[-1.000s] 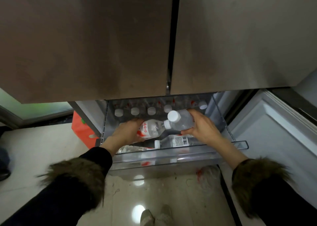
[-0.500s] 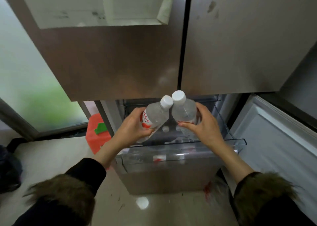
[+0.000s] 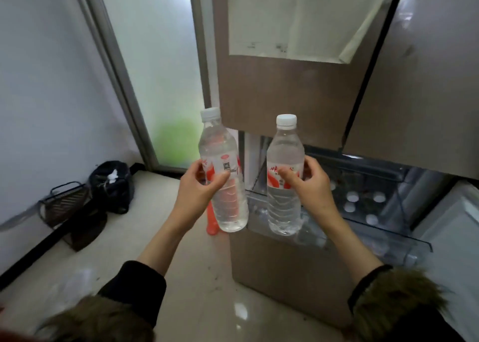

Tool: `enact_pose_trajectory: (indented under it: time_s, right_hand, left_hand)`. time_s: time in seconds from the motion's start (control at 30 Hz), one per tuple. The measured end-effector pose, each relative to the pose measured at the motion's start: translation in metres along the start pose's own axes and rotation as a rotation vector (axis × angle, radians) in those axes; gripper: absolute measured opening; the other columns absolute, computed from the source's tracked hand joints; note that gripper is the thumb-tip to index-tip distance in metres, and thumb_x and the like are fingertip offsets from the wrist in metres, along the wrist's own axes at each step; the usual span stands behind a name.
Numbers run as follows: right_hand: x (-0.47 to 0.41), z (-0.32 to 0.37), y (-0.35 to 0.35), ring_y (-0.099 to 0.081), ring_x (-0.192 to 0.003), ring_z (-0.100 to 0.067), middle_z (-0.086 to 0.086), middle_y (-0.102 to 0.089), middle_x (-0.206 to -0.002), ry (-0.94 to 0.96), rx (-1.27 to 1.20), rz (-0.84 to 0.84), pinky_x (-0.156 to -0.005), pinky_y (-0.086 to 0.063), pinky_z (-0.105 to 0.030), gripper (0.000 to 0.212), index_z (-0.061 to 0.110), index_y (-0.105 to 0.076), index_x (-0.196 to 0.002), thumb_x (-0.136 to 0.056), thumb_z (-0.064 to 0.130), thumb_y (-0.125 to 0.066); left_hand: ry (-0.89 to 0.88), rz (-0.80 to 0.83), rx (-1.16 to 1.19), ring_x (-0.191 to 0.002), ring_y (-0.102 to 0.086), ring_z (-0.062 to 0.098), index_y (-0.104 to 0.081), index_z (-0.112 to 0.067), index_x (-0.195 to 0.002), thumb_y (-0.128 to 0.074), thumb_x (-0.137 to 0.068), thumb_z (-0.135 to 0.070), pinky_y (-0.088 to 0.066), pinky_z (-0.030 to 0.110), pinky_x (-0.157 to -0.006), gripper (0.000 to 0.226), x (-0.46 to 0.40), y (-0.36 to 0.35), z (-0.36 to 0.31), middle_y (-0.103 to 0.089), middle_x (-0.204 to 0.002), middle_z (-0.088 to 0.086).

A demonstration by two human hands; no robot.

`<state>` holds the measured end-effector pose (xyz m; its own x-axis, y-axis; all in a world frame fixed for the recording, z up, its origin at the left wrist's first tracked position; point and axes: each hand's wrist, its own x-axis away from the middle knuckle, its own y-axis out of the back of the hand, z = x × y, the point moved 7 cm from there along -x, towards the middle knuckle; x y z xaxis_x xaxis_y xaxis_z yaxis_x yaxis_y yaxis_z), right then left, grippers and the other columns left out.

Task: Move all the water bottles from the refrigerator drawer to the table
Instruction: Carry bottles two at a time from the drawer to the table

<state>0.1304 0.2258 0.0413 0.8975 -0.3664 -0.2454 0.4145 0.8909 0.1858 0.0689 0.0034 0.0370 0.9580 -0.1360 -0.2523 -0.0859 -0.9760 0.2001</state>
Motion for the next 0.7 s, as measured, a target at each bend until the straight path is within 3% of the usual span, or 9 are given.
enact_pose_trajectory:
  time_s: [0.13, 0.27, 0.4, 0.57, 0.7]
  right_hand:
    - [0.018, 0.009, -0.075, -0.060, -0.094, -0.015, 0.005, -0.060, -0.101, 0.029, 0.028, 0.165, -0.080, -0.052, -0.030, 0.045, 0.025, -0.052, -0.107, -0.070, 0.042, -0.072]
    - [0.040, 0.034, -0.169, -0.058, -0.087, -0.013, 0.007, -0.060, -0.096, 0.081, 0.037, 0.373, -0.071, -0.049, -0.022, 0.040, 0.022, -0.054, -0.105, -0.073, 0.037, -0.073]
    - [0.073, 0.063, -0.282, -0.062, -0.089, -0.022, -0.001, -0.065, -0.095, 0.120, 0.044, 0.547, -0.079, -0.052, -0.038, 0.035, 0.025, -0.056, -0.095, -0.071, 0.042, -0.075]
    - [0.140, 0.109, -0.433, -0.057, -0.078, -0.004, 0.007, -0.062, -0.090, 0.181, -0.017, 0.723, -0.064, -0.043, -0.014, 0.037, 0.020, -0.057, -0.101, -0.072, 0.035, -0.075]
    - [0.202, 0.143, -0.550, -0.060, -0.082, -0.006, 0.013, -0.061, -0.090, 0.226, -0.028, 0.859, -0.072, -0.050, -0.021, 0.040, 0.026, -0.053, -0.102, -0.072, 0.043, -0.073]
  left_hand:
    - [0.137, -0.179, -0.008, -0.092, -0.063, 0.010, -0.060, -0.025, -0.100, -0.069, -0.080, -0.024, -0.050, 0.026, -0.081, 0.022, 0.043, 0.089, 0.025, -0.067, -0.098, -0.006]
    - [0.204, -0.390, -0.050, -0.085, -0.061, 0.005, -0.058, -0.020, -0.105, -0.068, -0.081, -0.024, -0.048, 0.020, -0.072, 0.026, 0.090, 0.190, 0.040, -0.065, -0.096, -0.006]
    - [0.264, -0.543, -0.112, -0.084, -0.057, -0.002, -0.053, -0.027, -0.104, -0.066, -0.082, -0.029, -0.042, 0.014, -0.065, 0.026, 0.144, 0.289, 0.054, -0.059, -0.092, -0.018]
    - [0.321, -0.672, -0.248, -0.091, -0.057, 0.001, -0.052, -0.025, -0.112, -0.072, -0.077, -0.031, -0.047, 0.022, -0.078, 0.040, 0.210, 0.419, 0.066, -0.059, -0.097, -0.016]
    - [0.364, -0.746, -0.302, -0.094, -0.056, 0.002, -0.051, -0.028, -0.112, -0.072, -0.076, -0.031, -0.044, 0.016, -0.072, 0.042, 0.259, 0.526, 0.078, -0.058, -0.100, -0.016]
